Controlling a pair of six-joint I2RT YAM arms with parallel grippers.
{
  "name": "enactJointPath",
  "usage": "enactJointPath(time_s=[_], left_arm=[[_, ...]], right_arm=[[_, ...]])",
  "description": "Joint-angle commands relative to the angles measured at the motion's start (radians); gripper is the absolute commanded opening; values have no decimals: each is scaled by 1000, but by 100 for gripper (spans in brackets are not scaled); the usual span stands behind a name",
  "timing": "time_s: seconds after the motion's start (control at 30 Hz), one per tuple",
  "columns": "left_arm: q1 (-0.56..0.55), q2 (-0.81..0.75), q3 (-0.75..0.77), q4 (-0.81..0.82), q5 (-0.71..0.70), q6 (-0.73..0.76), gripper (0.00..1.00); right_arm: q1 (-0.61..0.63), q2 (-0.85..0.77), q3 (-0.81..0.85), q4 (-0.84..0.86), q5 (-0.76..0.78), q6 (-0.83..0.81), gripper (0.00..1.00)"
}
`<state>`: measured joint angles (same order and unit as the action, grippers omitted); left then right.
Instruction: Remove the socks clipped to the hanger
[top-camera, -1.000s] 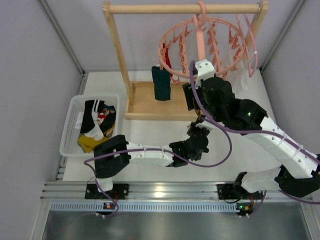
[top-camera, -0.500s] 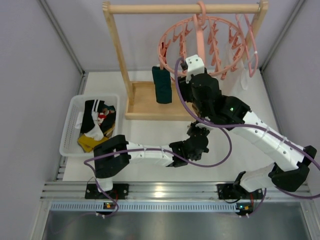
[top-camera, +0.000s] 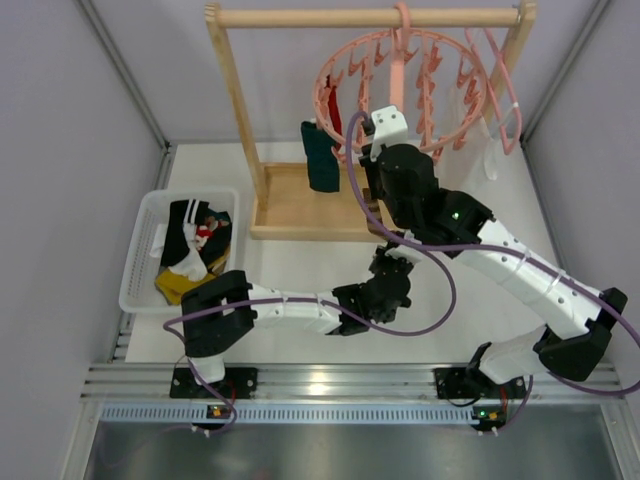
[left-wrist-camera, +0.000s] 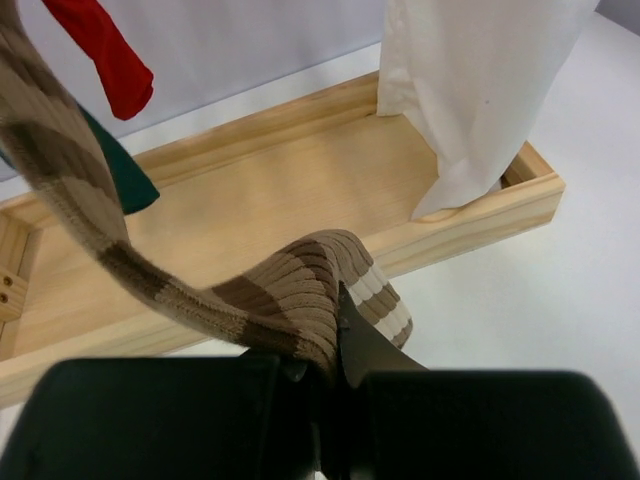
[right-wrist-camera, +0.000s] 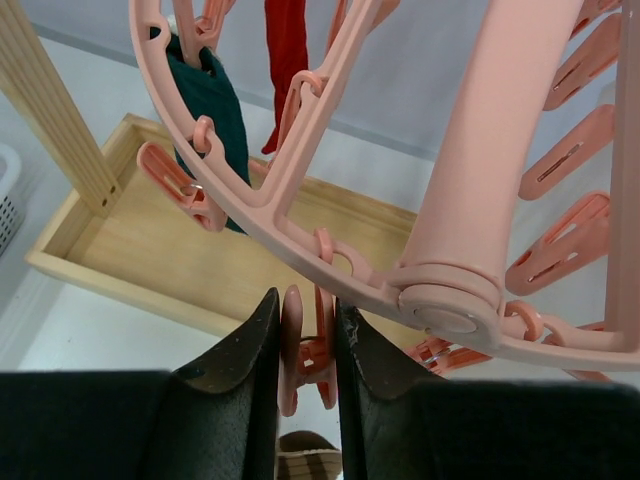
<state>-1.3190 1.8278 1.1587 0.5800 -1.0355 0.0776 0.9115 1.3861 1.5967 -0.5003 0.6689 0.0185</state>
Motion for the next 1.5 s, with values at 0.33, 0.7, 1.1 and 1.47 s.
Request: enactJointPath(time_s=[0.33,0.7,1.1,1.47], left_arm=[[70,-418,-333,-50,-78,-199,0],[392,-886,-298,-728,-9,-490,0],[1068,-745,54,-1029,432,-549,0],[1343,-639,55,-1095,537,-642,24]], right_arm=[[-25,-27,12,46,-95,44,44],[-26,-215,-113,19,-304,113,100],[-26,-466,-245,-38,-503,141,99],[-26,-578,-322,-52,-425,127,99]])
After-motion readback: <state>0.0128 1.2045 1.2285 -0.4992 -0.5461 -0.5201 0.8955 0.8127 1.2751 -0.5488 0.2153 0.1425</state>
